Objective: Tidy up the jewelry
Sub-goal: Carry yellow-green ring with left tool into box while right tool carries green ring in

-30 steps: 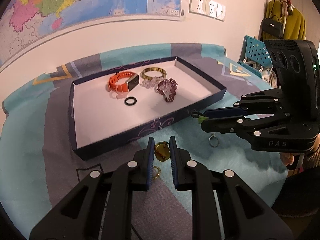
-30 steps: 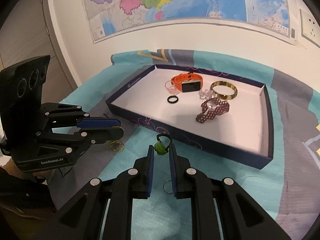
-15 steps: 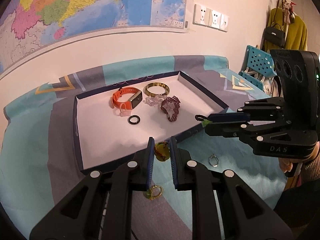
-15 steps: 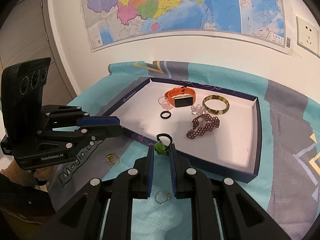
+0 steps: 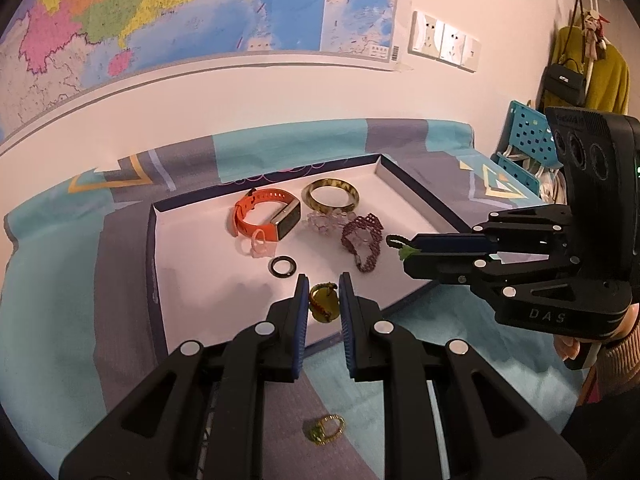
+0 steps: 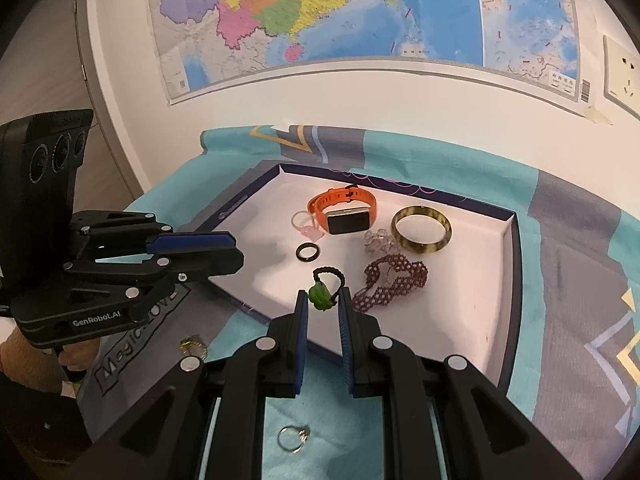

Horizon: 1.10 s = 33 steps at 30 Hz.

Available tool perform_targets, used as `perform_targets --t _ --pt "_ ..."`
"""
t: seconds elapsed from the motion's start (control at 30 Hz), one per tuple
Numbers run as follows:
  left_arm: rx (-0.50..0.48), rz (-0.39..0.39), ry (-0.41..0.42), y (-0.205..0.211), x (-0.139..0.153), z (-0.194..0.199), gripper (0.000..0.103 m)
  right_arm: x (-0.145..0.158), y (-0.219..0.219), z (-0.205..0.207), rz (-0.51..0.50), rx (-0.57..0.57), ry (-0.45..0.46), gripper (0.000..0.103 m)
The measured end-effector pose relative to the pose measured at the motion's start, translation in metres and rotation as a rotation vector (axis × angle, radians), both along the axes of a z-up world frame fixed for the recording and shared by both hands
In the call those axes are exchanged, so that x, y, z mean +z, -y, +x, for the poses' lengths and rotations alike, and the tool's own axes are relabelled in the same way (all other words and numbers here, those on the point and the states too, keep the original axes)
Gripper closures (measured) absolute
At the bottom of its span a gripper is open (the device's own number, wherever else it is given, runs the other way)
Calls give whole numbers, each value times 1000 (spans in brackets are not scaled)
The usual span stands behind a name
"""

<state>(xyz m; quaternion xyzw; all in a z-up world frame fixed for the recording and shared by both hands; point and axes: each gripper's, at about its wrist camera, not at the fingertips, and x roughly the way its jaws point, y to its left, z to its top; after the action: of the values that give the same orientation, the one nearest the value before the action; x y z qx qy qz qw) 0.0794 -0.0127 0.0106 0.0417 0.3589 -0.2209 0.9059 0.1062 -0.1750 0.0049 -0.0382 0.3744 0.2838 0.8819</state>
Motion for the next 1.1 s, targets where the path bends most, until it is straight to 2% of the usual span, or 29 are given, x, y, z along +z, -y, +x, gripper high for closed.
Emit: perform_targets --t 0.63,1.1 --pt "34 15 -100 13 -31 48 87 -19 -18 40 -44 -2 -59 89" --pt "54 27 -142 16 -42 65 87 -30 -28 53 -83 0 -82 90"
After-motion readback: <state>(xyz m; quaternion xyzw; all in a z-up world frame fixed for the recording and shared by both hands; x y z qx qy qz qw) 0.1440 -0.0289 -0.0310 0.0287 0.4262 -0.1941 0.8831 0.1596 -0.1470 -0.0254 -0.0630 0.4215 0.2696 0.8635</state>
